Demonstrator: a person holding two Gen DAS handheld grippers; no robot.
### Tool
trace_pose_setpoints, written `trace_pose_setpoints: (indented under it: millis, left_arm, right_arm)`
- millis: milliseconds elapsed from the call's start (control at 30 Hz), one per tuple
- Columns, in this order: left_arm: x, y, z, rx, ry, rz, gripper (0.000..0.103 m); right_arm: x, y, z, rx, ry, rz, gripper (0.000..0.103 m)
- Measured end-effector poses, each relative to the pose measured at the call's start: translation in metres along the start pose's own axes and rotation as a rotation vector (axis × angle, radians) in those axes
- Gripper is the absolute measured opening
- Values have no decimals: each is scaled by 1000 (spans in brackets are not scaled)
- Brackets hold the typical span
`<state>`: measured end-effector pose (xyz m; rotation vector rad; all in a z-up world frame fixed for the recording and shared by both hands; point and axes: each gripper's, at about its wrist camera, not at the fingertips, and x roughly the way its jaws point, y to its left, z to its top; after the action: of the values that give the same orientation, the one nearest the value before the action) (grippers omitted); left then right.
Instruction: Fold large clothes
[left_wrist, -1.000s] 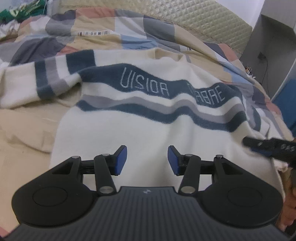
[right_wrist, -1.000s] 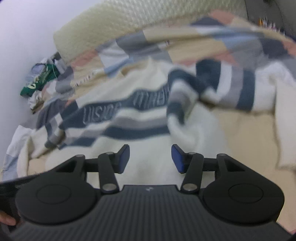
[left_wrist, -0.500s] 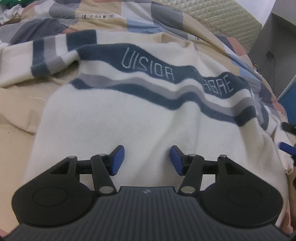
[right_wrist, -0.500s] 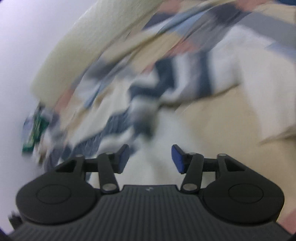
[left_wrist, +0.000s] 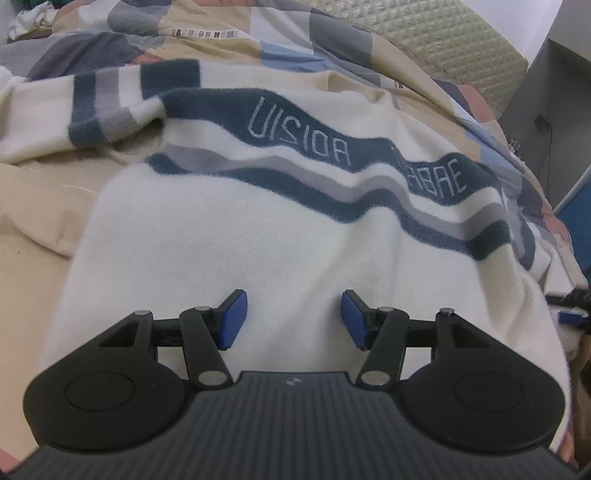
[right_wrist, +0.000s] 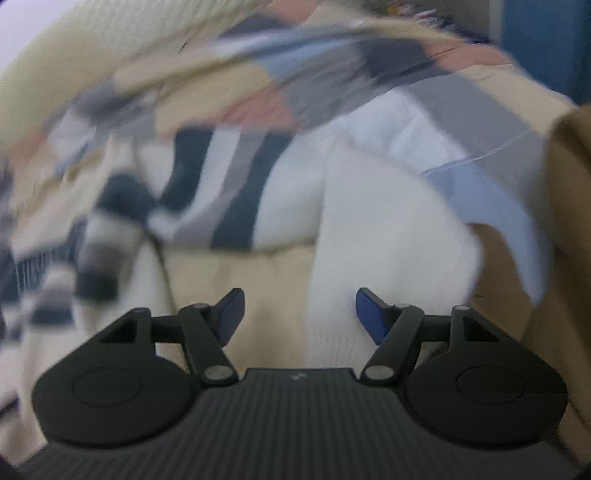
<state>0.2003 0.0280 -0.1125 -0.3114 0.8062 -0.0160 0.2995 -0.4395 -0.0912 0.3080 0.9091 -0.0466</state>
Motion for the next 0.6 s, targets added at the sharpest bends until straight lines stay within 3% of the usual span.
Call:
trace_pose_setpoints:
  millis: [133, 200, 333, 467, 600]
  left_arm:
    - [-1, 3, -1, -14, -3, -9, 62]
    - [-2, 4, -1, -20, -3, -14, 62]
    - [-1, 6, -2, -33, -3, -23, 62]
    - [0, 6, -3, -30, -6, -22, 63]
    - [1, 6, -3, -31, -9, -20, 63]
  right_arm:
    - [22, 8, -14, -235, 42, -84, 63]
    - [19, 5, -12, -223, 42, -113, 38]
    - [8, -10, -6, -219, 55, -126, 15]
    - [-5, -16, 4, -303, 72, -186, 12]
    - [-36, -22, 40, -366, -31, -279, 13]
